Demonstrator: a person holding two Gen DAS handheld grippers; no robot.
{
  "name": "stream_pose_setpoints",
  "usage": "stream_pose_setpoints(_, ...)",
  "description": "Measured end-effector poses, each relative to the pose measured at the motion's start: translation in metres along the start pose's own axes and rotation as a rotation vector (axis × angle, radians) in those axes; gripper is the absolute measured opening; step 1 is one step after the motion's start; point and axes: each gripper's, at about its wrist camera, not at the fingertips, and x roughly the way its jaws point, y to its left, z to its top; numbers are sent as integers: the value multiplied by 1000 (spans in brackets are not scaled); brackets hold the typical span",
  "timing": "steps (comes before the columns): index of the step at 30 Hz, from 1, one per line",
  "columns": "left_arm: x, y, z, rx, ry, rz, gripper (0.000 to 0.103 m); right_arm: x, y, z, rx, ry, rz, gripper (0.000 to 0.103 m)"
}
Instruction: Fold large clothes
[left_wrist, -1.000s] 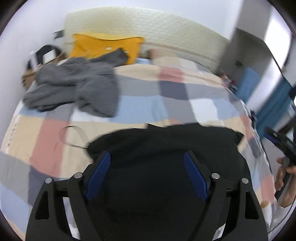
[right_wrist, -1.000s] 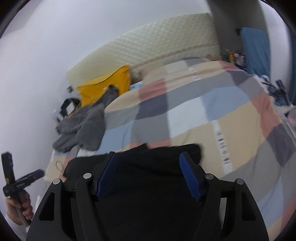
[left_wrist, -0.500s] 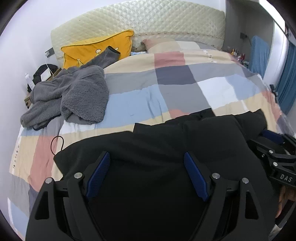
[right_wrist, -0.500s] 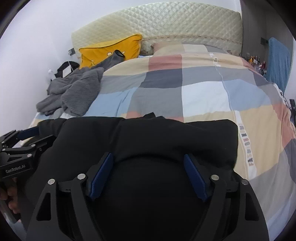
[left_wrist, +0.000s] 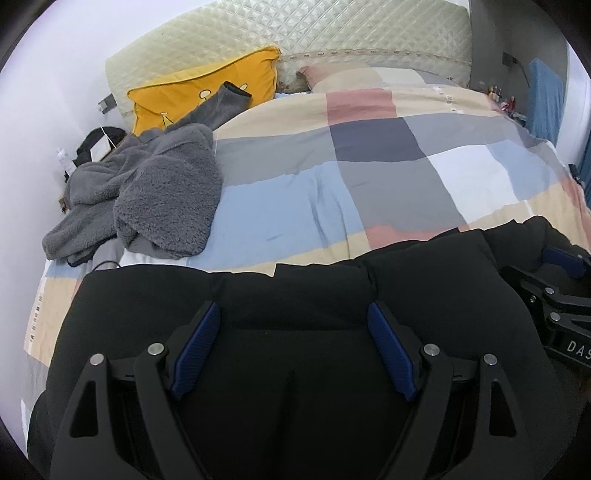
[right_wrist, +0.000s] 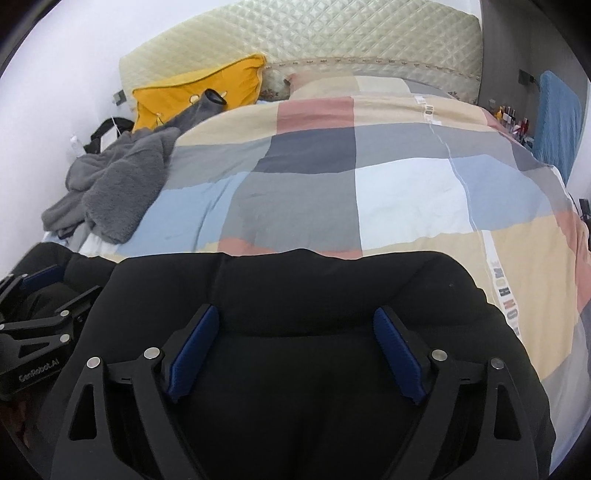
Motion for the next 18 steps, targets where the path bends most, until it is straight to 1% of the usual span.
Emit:
stream_pose_setpoints(2, -1, 0, -1, 3, 2, 2, 82, -3, 0, -1, -5, 9, 4, 86)
stream_pose_setpoints(4, -7, 5, -5, -4, 1, -16, 82, -13, -1, -7, -12, -1, 26, 86)
stream_pose_setpoints(6, -18, 15, -13, -16, -15, -33, 82, -22, -3, -11, -22, -14, 37, 86)
stream_pose_setpoints(7, -26, 21, -19, -22, -32, -32, 82, -30, -6, -17, -35, -26, 29, 86)
stream_pose_setpoints(10, -43, 41, -35, -53, -74, -10, 83, -42, -12, -29, -59, -49, 10, 86)
stream_pose_setpoints(13, -53, 68, -51, -109, -92, -3, 87, -52, -20, -39, -84, -68, -11, 86)
stream_pose_setpoints(15, -55, 81, -60, -133, -93, 0, 88, -55, -26, -42, -88, -75, -19, 87)
stream_pose_setpoints(18, -57, 98, -74, -158, -106, 46, 88, -57, -36, -47, -71, -80, -9, 89)
